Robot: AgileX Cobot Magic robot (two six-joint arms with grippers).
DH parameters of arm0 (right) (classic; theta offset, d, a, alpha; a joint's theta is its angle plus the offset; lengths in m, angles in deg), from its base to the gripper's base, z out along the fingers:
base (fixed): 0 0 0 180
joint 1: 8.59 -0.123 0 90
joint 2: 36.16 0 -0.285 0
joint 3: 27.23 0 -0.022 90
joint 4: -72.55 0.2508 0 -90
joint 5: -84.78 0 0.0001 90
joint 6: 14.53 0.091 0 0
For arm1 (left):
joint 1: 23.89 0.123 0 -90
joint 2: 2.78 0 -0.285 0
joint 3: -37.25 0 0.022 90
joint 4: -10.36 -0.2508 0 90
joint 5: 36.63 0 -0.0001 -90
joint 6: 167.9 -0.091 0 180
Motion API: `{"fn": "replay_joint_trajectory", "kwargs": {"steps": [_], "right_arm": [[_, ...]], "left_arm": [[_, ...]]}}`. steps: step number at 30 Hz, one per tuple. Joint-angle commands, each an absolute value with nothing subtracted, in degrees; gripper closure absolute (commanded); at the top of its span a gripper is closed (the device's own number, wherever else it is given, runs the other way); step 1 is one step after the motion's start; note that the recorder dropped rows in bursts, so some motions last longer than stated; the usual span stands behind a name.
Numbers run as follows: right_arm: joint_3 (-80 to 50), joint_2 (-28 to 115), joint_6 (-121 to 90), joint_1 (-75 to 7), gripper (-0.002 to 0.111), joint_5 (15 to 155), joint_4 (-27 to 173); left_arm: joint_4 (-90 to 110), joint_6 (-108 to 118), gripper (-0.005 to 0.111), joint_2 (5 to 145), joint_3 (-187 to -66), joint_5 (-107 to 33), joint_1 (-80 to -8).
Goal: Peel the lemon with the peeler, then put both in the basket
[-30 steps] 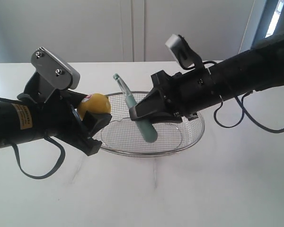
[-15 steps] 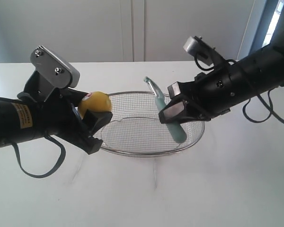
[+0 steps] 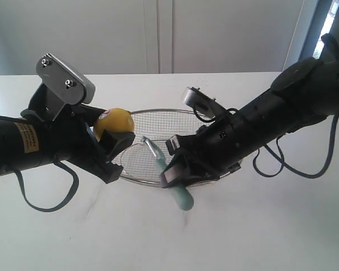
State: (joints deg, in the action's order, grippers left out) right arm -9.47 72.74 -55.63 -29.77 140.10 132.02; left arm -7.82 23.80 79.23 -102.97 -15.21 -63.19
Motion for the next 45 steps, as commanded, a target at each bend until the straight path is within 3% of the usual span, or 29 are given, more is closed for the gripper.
{"fn": "replay_joint_trajectory", "kwargs": {"steps": [1,32,45], "right_arm": [[-9.41,72.65,-58.95,-30.74,0.108,145.14,137.87],[-11.85,72.54,-62.85,-29.87,0.108,146.10,141.13],[-12.21,65.94,-62.85,-27.57,0.108,146.53,141.25]], "left_arm": [[-8.13,24.09,0.107,78.99,-102.83,-14.15,-63.45],[-8.13,24.09,0.107,78.99,-102.83,-14.15,-63.45],[-8.13,24.09,0.107,78.99,-102.83,-14.15,-63.45]]}}
